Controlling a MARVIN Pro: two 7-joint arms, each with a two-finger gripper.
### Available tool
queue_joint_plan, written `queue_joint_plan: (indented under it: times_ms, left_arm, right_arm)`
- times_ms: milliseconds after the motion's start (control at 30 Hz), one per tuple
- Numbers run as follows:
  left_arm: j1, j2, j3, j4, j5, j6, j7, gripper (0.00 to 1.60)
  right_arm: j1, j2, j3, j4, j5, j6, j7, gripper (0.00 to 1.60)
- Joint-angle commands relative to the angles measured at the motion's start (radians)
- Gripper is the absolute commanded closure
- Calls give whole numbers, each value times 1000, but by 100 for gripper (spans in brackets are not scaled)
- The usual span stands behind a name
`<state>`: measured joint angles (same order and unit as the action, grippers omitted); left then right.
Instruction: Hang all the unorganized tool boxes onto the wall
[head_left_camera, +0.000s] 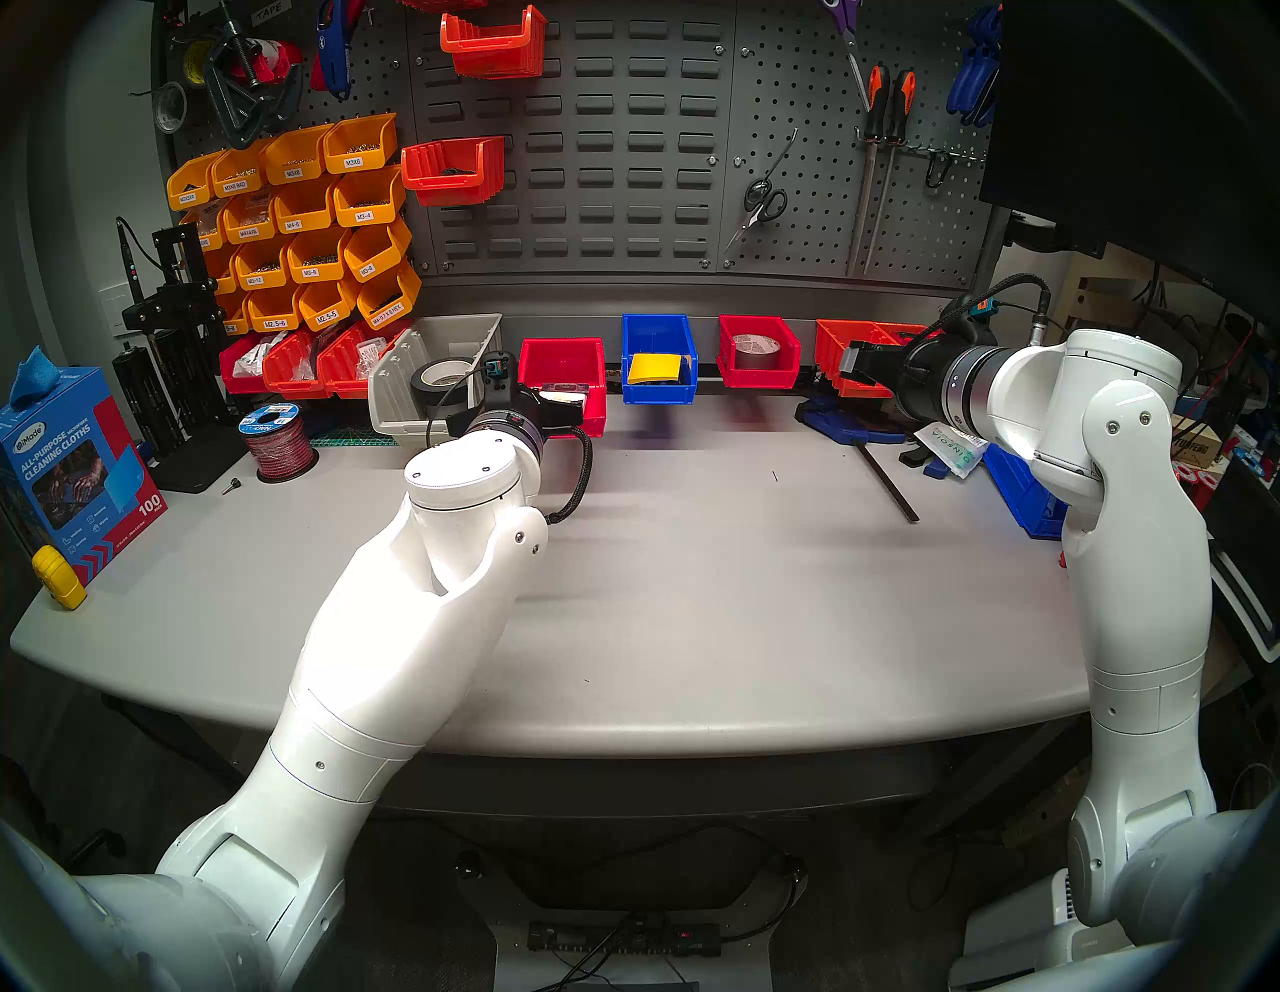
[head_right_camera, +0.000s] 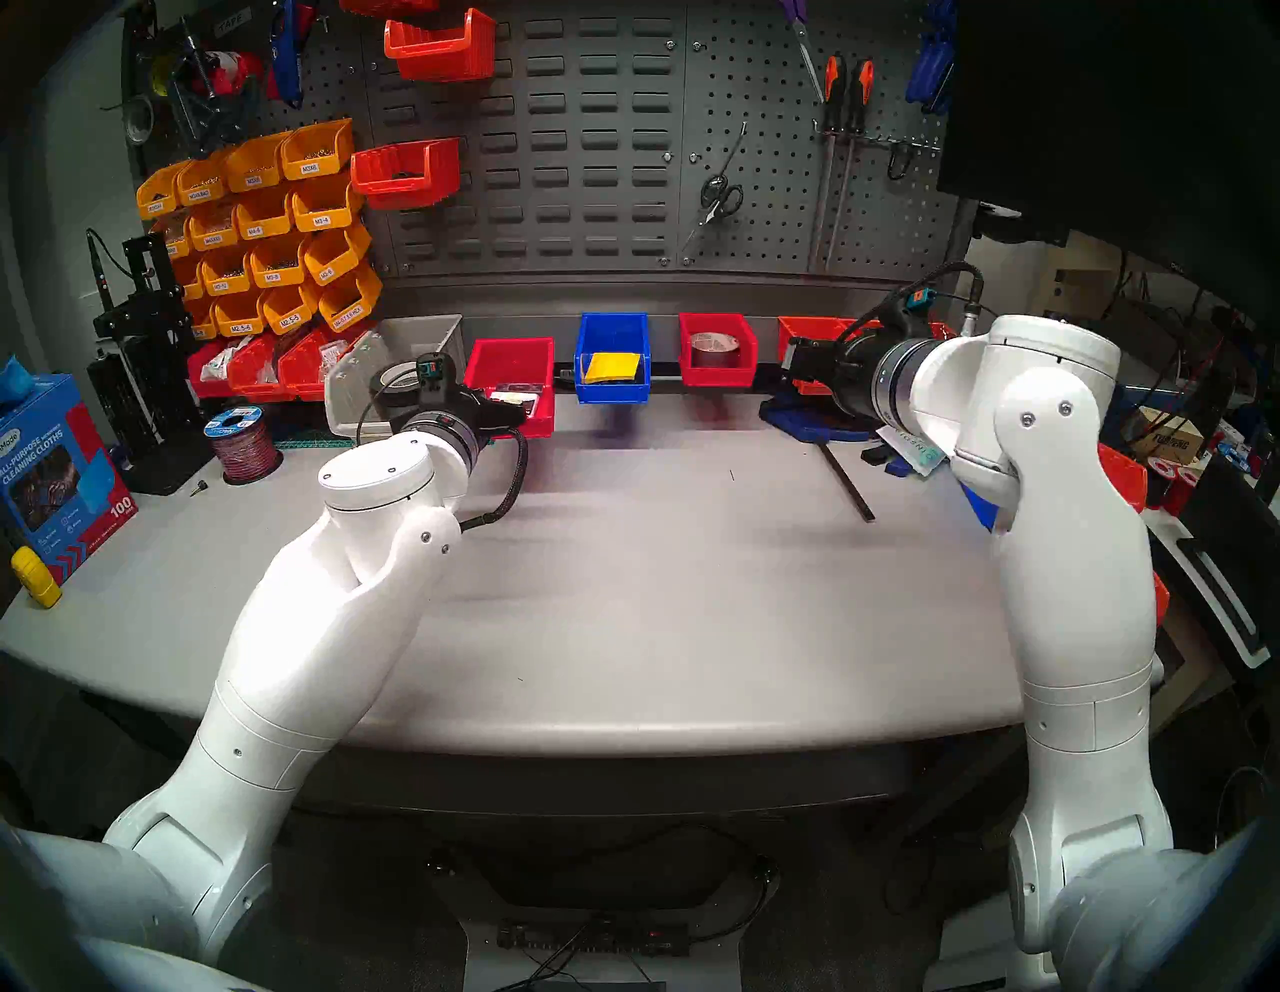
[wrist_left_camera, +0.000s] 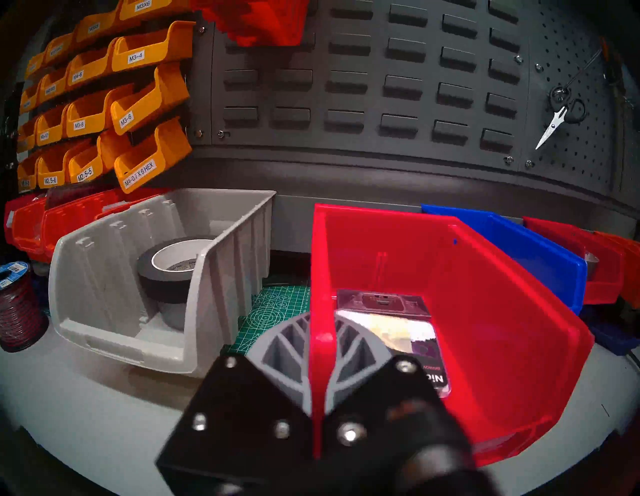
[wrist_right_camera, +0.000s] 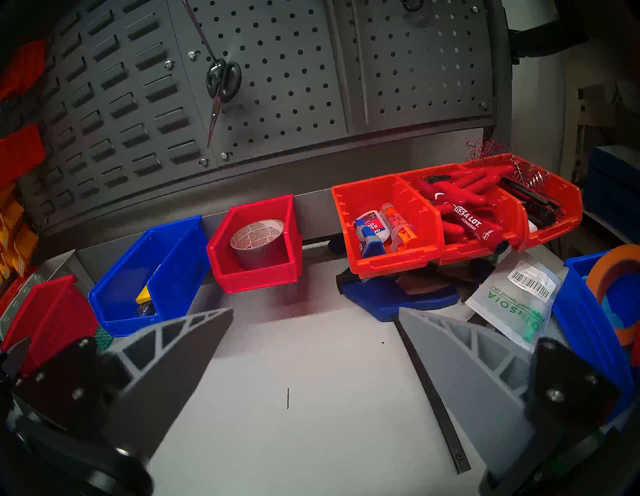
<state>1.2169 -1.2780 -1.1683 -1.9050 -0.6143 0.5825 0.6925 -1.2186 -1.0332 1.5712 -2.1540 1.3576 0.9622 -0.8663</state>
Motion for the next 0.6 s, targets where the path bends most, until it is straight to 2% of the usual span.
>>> queue_joint_plan:
  times_ms: [0, 167, 567]
  left_arm:
    - [-98, -24, -28, 27, 26, -12, -40, 160]
    - [-150, -27, -17, 77, 12, -3, -43, 160]
    - [-165, -39, -22, 99, 12, -3, -54, 160]
  right_arm:
    - [6, 6, 1, -7, -7, -2, -72, 0]
    - [7, 5, 0, -7, -5, -2, -77, 0]
    - [12, -3, 0, -9, 5, -2, -102, 0]
